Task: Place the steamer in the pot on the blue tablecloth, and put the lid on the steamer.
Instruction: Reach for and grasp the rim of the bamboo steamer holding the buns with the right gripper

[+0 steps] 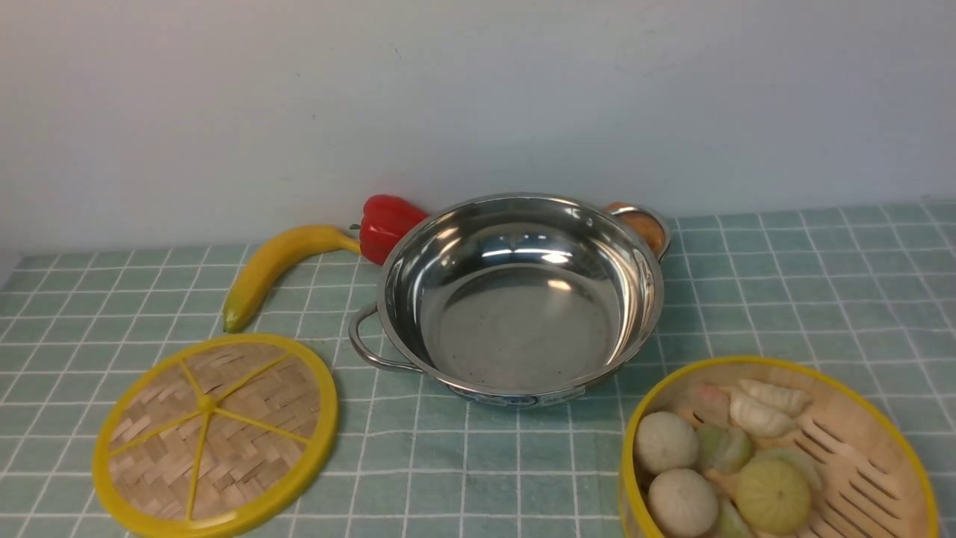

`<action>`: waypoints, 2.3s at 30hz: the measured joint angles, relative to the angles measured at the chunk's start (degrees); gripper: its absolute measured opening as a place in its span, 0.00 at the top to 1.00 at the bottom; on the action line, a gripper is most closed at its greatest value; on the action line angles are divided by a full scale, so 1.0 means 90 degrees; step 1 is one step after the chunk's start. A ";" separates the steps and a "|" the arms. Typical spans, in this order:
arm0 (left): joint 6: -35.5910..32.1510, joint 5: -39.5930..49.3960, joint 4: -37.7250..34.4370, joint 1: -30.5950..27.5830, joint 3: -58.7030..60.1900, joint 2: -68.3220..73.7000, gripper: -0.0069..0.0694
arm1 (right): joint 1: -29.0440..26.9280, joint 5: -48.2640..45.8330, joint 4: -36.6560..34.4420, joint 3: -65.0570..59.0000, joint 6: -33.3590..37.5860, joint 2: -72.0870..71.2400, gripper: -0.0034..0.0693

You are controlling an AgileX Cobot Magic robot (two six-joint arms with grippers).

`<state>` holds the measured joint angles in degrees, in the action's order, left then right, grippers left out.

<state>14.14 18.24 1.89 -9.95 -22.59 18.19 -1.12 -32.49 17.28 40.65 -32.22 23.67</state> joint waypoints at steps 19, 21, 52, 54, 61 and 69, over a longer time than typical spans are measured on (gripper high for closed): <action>-0.2709 0.4144 -0.1692 0.0000 -0.1260 0.3738 0.59 | 0.0000 -0.2656 -0.3268 0.0261 0.3472 0.4635 0.62; -0.2882 0.4144 -0.1852 0.0000 -0.1261 0.4013 0.59 | 0.0000 -0.2397 -0.3268 0.0261 0.3493 0.4980 0.62; -0.2978 0.3606 -0.1969 0.0000 -0.1266 0.4761 0.59 | 0.0000 -0.1805 -0.3064 0.0328 0.3614 0.7269 0.84; -0.2978 0.3598 -0.1976 0.0000 -0.1266 0.4761 0.59 | 0.0000 -0.2564 -0.2942 0.0606 0.3580 0.7112 0.84; -0.2978 0.3591 -0.1976 0.0000 -0.1266 0.4761 0.59 | 0.0000 -0.3919 -0.2792 0.1615 0.3632 0.6622 0.84; -0.3169 0.3591 -0.1976 0.0000 -0.1266 0.4761 0.59 | 0.0032 -0.4252 -0.3169 0.3301 0.3627 0.6571 0.84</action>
<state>-14.38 50.55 -15.89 -9.95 -33.99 61.04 -0.83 -70.76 -11.24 70.36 0.42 82.80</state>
